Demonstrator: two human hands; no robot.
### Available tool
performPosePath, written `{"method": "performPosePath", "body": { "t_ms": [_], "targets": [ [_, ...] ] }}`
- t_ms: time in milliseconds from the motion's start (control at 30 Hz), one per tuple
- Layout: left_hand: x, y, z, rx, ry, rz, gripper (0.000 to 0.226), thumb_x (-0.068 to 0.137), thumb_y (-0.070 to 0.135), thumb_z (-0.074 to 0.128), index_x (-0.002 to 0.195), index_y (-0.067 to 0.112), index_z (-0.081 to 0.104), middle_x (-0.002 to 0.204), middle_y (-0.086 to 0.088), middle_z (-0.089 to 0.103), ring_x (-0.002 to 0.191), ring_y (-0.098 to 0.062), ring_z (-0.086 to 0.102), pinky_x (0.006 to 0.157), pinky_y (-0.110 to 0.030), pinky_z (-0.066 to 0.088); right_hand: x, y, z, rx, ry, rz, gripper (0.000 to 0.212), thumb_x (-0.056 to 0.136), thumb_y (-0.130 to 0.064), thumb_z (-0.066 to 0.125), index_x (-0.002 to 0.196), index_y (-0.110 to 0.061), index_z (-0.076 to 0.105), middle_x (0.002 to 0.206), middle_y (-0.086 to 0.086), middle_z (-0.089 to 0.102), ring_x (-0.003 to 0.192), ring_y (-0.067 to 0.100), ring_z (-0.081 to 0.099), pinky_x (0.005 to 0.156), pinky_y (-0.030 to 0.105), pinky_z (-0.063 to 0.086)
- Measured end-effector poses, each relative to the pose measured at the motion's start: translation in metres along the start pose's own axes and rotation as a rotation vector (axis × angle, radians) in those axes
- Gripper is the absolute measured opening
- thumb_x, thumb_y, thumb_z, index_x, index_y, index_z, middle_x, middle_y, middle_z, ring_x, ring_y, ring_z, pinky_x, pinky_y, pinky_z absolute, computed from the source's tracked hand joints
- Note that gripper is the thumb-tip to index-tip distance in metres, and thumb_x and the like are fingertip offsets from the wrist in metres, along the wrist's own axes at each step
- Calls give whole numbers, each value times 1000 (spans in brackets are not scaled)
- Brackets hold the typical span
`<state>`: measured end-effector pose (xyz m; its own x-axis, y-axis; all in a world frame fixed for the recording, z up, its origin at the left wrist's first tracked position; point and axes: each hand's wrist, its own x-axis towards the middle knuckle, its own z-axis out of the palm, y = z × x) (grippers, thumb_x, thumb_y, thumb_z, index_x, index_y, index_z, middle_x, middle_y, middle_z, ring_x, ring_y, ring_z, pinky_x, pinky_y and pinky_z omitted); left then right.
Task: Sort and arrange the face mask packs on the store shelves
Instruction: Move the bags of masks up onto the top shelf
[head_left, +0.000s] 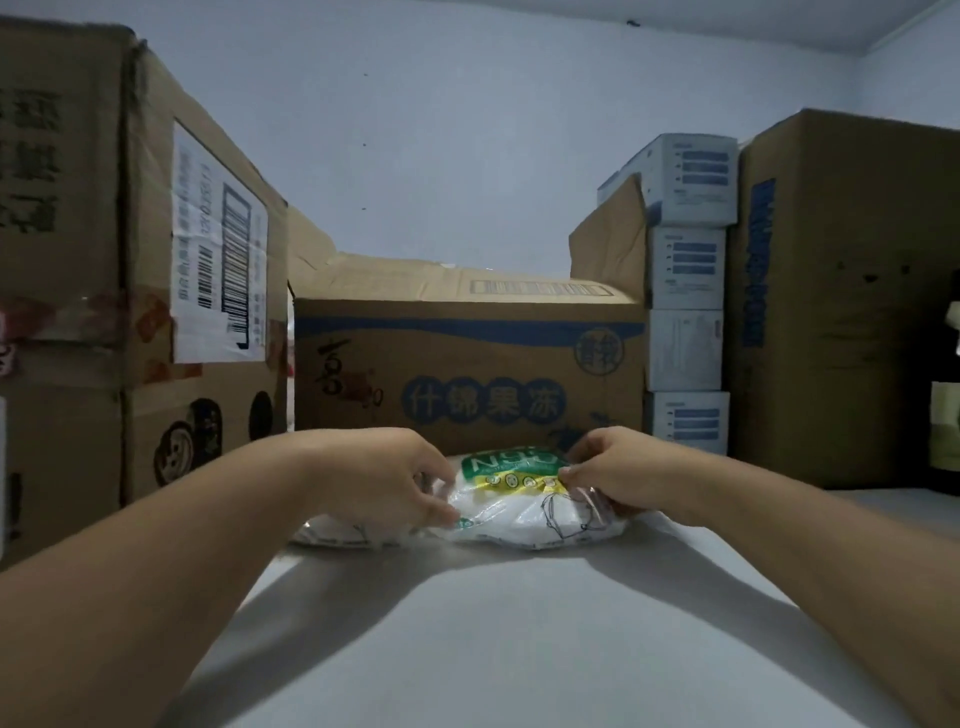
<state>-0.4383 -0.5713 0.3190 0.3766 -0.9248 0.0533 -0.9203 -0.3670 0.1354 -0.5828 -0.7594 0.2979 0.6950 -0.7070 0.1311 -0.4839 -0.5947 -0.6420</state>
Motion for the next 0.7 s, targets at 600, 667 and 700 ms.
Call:
{"method": "performPosePath", "body": {
  "t_ms": [600,667,700],
  "targets": [
    [1,9,9,177,-219,-139,60,97,50,42,149,45,12,156,4,30,140,-23,33,109,-38,28,-19,-6,8,-475,-295,-285,83,83,-76,39,151,-36,13,153,-6,31,133,18,38,110,34,30],
    [2,8,8,81,-194,-149,58,96,48,47,148,45,20,154,5,34,137,-21,35,103,-33,30,-21,-9,7,-477,-297,-281,84,83,-76,39,151,-34,15,153,-5,33,132,19,39,110,36,31],
    [3,7,7,22,-163,-146,56,95,46,49,147,43,26,151,6,37,134,-19,38,99,-29,31,-22,-11,5,-484,-296,-273,84,83,-76,39,151,-34,15,153,-4,32,133,19,38,110,36,31]
  ]
}}
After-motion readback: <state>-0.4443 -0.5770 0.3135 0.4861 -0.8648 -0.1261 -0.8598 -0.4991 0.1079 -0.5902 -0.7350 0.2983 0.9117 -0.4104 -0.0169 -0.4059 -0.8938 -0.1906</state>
